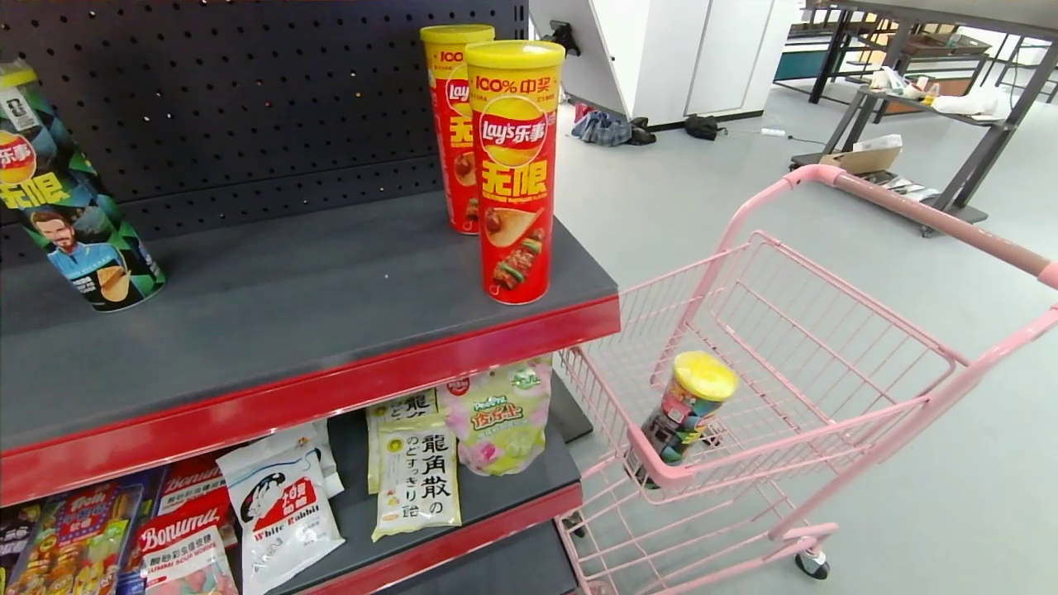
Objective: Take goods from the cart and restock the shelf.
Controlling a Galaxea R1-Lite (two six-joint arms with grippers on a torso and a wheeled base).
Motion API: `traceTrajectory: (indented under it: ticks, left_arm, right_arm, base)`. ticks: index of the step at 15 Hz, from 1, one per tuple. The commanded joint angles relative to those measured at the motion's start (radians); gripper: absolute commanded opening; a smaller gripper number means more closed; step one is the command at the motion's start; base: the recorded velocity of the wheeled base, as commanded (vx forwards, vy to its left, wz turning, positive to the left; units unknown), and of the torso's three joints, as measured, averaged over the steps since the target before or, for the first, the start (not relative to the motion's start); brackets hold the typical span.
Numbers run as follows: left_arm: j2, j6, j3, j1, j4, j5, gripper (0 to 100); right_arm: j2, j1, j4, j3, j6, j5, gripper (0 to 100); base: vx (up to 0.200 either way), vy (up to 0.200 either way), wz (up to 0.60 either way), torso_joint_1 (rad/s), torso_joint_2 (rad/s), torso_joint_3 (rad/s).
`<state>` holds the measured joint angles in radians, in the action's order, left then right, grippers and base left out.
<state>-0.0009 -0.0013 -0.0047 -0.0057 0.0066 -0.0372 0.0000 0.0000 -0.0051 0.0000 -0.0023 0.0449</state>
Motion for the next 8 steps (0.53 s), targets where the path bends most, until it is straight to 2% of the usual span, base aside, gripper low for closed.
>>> traceTrajectory:
  ticks: [1,5,6,8]
  left_arm:
    - [0.001,0.001,0.0,0.0,0.0,-0.001,100]
    - [0.001,-0.002,0.0,0.0,0.0,-0.001,100]
    - [0.001,-0.002,0.0,0.0,0.0,0.0,100]
    - [0.001,0.0,0.0,0.0,0.0,-0.001,100]
  right_arm:
    - [0.02,0.002,-0.001,0.0,-0.001,0.001,100]
    - [0.008,-0.003,-0.003,0.0,-0.013,-0.002,100]
    - [0.121,-0.006,-0.004,-0.17,0.005,0.0,100]
    - [0.445,0.031,-0.047,-0.39,0.12,0.035,100]
  base:
    - [0.0,0.0,0.0,-0.071,0.19,0.139]
    - [0.0,0.0,0.0,-0.013,0.05,0.033]
    - [0.0,0.0,0.0,0.0,0.0,0.0]
    - [0.0,0.0,0.0,0.0,0.0,0.0]
